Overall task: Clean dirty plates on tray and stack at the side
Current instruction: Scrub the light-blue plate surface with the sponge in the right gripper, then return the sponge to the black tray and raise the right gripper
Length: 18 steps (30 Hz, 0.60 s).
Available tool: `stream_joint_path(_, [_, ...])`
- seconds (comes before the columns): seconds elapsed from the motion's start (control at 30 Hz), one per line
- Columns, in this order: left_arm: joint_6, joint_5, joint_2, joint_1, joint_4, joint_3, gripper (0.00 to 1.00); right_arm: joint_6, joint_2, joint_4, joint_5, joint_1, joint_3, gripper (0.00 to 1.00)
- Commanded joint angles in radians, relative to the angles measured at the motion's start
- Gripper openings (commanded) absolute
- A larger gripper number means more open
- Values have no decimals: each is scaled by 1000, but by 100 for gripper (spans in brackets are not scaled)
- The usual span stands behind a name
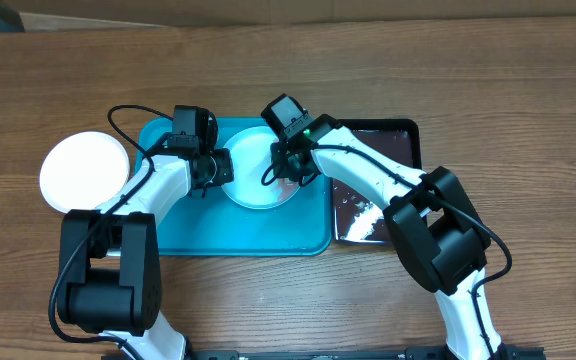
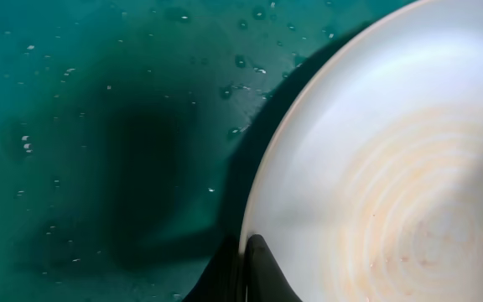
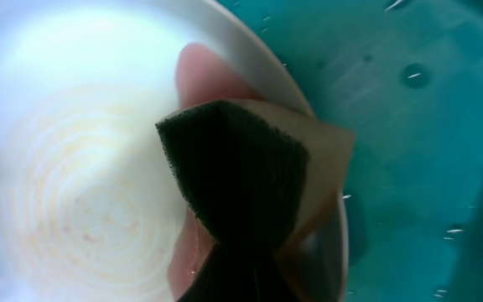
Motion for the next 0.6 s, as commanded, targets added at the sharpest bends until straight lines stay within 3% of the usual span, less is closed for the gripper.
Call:
stream_joint_path(0.0, [-5, 2, -11, -2, 1, -13, 4, 2, 84, -6, -277, 19, -21, 4])
stream_joint_path(0.3, [-5, 2, -11, -1, 11, -12, 4, -83, 43, 1, -538, -2, 53, 4])
stream_joint_path(0.57, [-5, 2, -11, -1, 11, -12, 4, -123, -105, -172, -513, -122, 212, 4])
